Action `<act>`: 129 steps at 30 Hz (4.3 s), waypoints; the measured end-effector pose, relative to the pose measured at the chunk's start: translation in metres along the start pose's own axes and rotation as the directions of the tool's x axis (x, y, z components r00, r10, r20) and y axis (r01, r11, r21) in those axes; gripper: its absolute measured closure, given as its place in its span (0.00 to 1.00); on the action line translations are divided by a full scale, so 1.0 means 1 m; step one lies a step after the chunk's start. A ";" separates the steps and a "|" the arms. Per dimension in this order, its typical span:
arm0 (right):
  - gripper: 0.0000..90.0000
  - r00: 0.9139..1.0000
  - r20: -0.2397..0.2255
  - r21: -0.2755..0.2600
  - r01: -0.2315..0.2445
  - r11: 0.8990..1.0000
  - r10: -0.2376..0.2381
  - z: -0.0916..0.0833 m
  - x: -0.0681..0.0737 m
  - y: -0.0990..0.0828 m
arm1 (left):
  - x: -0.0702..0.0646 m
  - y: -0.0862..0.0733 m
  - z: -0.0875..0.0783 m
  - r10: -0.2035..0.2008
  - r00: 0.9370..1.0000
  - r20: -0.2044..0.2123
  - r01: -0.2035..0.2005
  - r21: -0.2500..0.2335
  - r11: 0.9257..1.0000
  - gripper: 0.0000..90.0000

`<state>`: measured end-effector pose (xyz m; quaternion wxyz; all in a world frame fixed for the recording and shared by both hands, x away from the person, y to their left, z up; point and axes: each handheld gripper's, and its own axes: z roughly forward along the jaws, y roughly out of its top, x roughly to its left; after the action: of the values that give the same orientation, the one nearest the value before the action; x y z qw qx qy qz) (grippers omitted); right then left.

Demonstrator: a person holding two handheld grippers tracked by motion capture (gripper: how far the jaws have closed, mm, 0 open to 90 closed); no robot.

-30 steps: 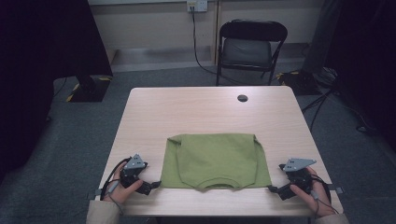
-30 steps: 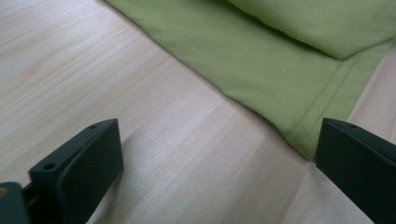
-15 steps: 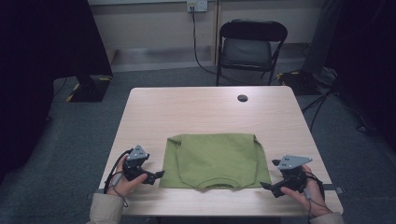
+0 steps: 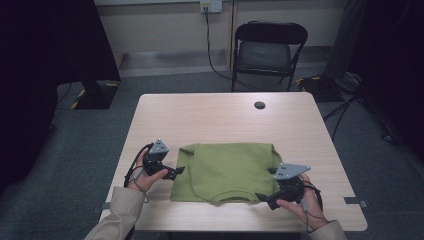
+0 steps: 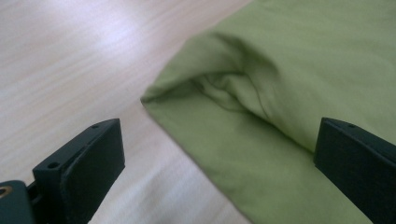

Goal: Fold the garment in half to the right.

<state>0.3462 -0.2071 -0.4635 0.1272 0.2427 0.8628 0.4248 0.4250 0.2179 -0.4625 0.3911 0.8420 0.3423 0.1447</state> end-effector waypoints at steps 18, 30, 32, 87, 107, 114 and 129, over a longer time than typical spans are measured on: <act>0.08 0.983 -0.128 -0.027 0.130 0.991 -0.132 0.076 0.062 0.065 | 0.020 0.027 0.019 -0.044 0.999 -0.020 0.044 -0.007 0.999 0.04; 0.16 0.984 -0.123 -0.059 0.125 0.990 -0.132 0.117 0.082 0.085 | 0.026 0.041 0.036 -0.054 0.998 -0.021 0.055 0.006 0.998 0.04; 0.19 0.983 -0.115 -0.059 0.134 0.989 -0.140 0.122 0.085 0.087 | 0.026 0.042 0.040 -0.049 0.999 -0.022 0.049 0.017 0.999 0.04; 0.95 0.987 -0.104 0.033 0.129 0.991 -0.125 0.166 0.122 0.085 | 0.035 0.020 0.066 -0.131 0.978 0.159 0.126 0.038 0.991 0.75; 0.96 0.974 -0.130 -0.050 0.180 0.982 -0.185 0.150 0.143 0.110 | 0.046 0.039 0.021 -0.225 0.966 0.129 0.208 0.133 0.969 0.93; 0.96 0.969 -0.128 -0.090 0.198 0.976 -0.209 0.147 0.153 0.130 | 0.055 0.047 -0.007 -0.225 0.971 0.076 0.213 0.145 0.966 0.93; 0.96 0.954 -0.170 -0.150 0.224 0.963 -0.248 0.161 0.184 0.179 | 0.081 0.044 -0.067 -0.232 0.972 -0.026 0.233 0.167 0.958 0.94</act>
<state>0.3145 0.0913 -0.4217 0.1106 0.0877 0.8645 0.4823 0.4701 0.2908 -0.3872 0.3316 0.8256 0.4510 0.0708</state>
